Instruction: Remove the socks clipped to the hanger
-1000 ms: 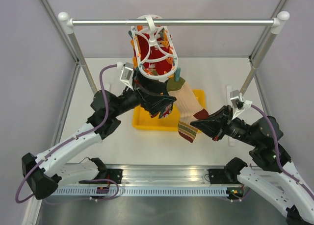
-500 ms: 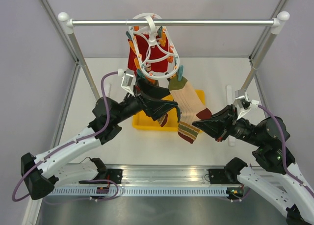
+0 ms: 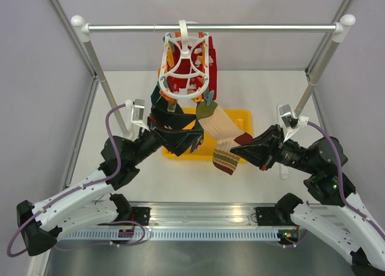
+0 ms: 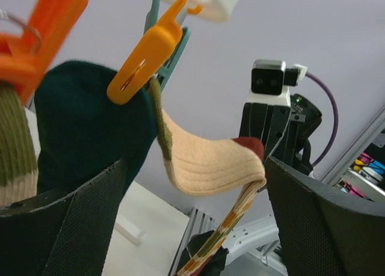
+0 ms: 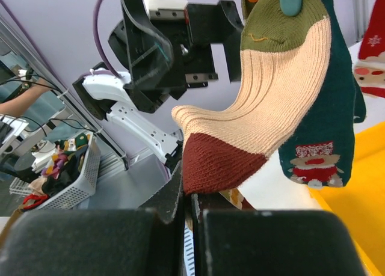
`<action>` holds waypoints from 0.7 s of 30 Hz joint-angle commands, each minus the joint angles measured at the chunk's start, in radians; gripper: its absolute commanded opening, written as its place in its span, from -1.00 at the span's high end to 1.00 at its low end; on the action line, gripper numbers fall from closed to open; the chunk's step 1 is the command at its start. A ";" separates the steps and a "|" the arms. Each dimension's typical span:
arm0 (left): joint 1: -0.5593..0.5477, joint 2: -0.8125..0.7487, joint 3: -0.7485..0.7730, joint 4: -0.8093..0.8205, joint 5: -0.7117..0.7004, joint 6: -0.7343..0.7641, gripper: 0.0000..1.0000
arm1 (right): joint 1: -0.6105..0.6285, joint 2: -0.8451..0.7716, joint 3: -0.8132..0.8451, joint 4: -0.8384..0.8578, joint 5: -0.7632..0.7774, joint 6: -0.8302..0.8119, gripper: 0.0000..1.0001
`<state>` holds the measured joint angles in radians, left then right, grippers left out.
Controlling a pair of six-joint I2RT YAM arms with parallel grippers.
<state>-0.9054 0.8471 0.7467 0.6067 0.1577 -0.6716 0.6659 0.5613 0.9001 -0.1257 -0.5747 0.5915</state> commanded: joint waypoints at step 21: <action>-0.110 -0.019 -0.231 0.094 0.131 0.086 -0.97 | 0.182 0.273 -0.069 0.377 0.041 0.071 0.98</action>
<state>-1.0012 0.8215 0.5224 0.6044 0.2955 -0.6270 0.7918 0.8192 0.8219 0.1829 -0.5934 0.7021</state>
